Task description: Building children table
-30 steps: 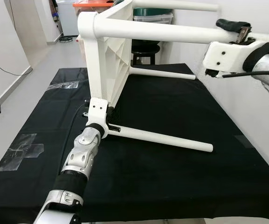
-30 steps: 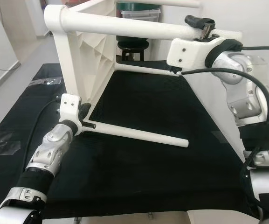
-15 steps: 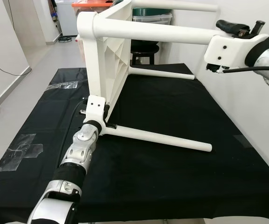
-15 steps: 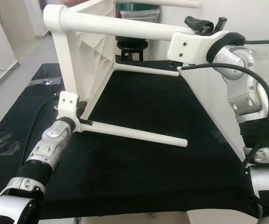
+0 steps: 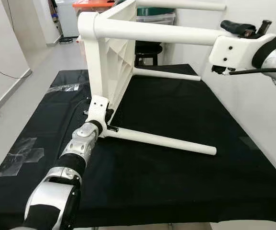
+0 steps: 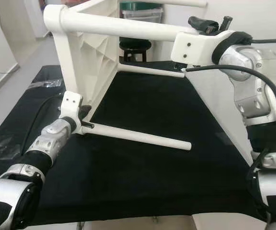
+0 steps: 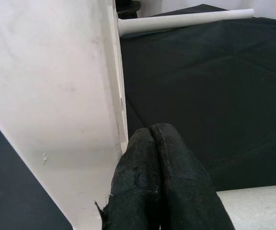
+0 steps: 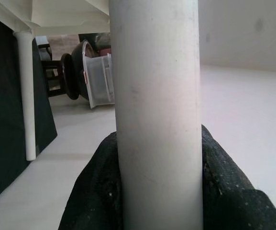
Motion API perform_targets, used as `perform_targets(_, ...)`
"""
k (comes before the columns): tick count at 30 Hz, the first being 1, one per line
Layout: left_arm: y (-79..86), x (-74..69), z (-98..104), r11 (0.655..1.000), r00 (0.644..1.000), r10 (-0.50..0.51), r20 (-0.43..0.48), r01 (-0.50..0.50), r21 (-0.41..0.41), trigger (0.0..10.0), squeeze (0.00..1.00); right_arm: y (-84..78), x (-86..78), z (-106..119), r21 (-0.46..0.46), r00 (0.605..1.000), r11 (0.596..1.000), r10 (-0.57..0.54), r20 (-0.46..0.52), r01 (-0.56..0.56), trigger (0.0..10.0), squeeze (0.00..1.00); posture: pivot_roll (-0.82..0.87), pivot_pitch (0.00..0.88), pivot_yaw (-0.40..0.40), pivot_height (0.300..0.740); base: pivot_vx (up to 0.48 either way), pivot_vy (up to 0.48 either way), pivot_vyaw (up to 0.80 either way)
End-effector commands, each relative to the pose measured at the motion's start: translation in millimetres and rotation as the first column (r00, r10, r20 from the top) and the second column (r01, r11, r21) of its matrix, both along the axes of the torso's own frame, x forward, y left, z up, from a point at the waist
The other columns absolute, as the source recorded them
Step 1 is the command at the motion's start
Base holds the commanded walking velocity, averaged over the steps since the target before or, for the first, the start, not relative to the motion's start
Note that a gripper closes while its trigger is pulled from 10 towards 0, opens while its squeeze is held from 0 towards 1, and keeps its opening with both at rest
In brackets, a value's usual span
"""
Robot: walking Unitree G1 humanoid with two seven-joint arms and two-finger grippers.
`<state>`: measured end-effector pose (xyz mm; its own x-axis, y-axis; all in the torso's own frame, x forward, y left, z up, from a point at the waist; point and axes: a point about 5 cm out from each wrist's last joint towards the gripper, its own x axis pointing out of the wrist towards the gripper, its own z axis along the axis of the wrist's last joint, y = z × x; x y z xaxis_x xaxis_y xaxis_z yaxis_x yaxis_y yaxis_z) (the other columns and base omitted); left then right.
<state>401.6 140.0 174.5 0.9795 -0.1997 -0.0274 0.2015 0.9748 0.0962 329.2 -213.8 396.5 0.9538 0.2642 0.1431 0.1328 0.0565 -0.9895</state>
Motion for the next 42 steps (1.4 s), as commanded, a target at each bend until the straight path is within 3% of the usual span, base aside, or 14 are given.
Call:
perform_targets(1,22.7,-3.4,-18,0.997,0.995,0.067,-0.071,-0.069,-0.017,10.0,0.00,-4.9,-11.3,11,0.018,1.000,1.000,0.016,0.025,-0.016,0.0,0.00,-0.24,0.107,0.036,0.740,0.000,0.000,0.00)
perform_targets(9,37.9,-5.5,-23,0.994,0.991,0.109,-0.072,-0.110,-0.006,10.0,0.00,-7.4,-15.6,15,0.010,1.000,1.000,0.017,0.026,-0.018,0.0,0.00,-0.29,0.146,0.035,0.740,0.000,0.000,0.00)
perform_targets(10,56.9,-4.2,-13,0.985,0.984,0.172,-0.042,-0.172,0.000,10.0,0.00,-11.1,-18.2,17,0.020,0.999,1.000,-0.001,0.033,0.000,0.0,0.00,-0.28,0.149,0.032,0.740,0.000,0.000,0.00)
perform_targets(12,61.4,-3.9,-11,0.983,0.982,0.186,-0.033,-0.186,-0.001,10.0,0.00,-12.1,-18.8,17,0.023,0.999,1.000,-0.006,0.035,0.005,0.0,0.00,-0.28,0.149,0.032,0.740,0.000,0.000,0.00)
perform_targets(15,92.0,-1.9,16,0.963,0.962,0.268,0.043,-0.268,-0.005,10.0,0.00,-23.1,-19.1,21,0.053,0.997,0.997,-0.052,0.057,0.049,0.0,0.00,-0.25,0.142,0.034,0.740,0.000,0.000,0.00)
perform_targets(16,127.3,-4.1,52,0.936,0.927,0.350,0.134,-0.351,-0.016,10.0,0.00,-34.0,-19.0,26,0.084,0.992,0.993,-0.094,0.087,0.087,0.0,0.00,-0.23,0.130,0.037,0.740,0.000,0.000,0.00)
perform_targets(22,169.6,-14.0,113,0.901,0.861,0.424,0.281,-0.432,-0.037,10.0,0.00,-40.2,-16.8,29,0.152,0.987,0.984,-0.108,0.122,0.089,0.0,0.00,-0.18,0.088,0.045,0.740,0.000,0.000,0.00)
perform_targets(24,169.6,-14.0,113,0.901,0.861,0.424,0.281,-0.432,-0.037,10.0,0.00,-40.2,-16.8,29,0.152,0.987,0.984,-0.108,0.122,0.089,0.0,0.00,-0.18,0.088,0.045,0.740,0.000,0.000,0.00)
perform_targets(25,175.7,-17.9,142,0.900,0.835,0.417,0.359,-0.434,-0.037,10.0,0.00,-42.7,-13.8,25,0.218,0.987,0.972,-0.113,0.115,0.086,0.0,0.00,-0.16,0.065,0.046,0.740,0.000,0.000,0.00)
perform_targets(30,169.3,-26.1,205,0.928,0.786,0.318,0.530,-0.373,-0.004,10.0,0.00,-50.7,-7.1,7,0.462,0.994,0.884,-0.102,0.044,0.071,0.0,0.00,-0.11,0.024,0.037,0.740,0.000,0.000,0.00)
perform_targets(35,141.6,-36.8,264,0.959,0.726,0.119,0.677,-0.261,0.112,10.0,0.00,-44.1,2.0,-72,0.785,0.983,0.605,0.023,-0.181,0.130,0.0,0.00,-0.05,0.000,0.012,0.740,0.000,0.000,0.00)
perform_targets(36,141.6,-36.8,264,0.959,0.726,0.119,0.677,-0.261,0.112,10.0,0.00,-44.1,2.0,-72,0.785,0.983,0.605,0.023,-0.181,0.130,0.0,0.00,-0.05,0.000,0.012,0.740,0.000,0.000,0.00)
perform_targets(39,132.9,-44.6,287,0.963,0.696,0.052,0.717,-0.225,0.147,10.0,0.00,-25.6,3.2,-120,0.881,0.954,0.431,0.125,-0.272,0.194,0.0,0.00,-0.01,0.000,0.002,0.740,0.000,0.000,0.00)
perform_targets(42,128.8,-47.7,297,0.961,0.687,0.021,0.727,-0.215,0.176,10.0,0.00,-5.7,2.2,-142,0.910,0.929,0.351,0.209,-0.304,0.219,0.0,0.00,0.00,0.000,0.005,0.740,0.000,0.000,0.00)
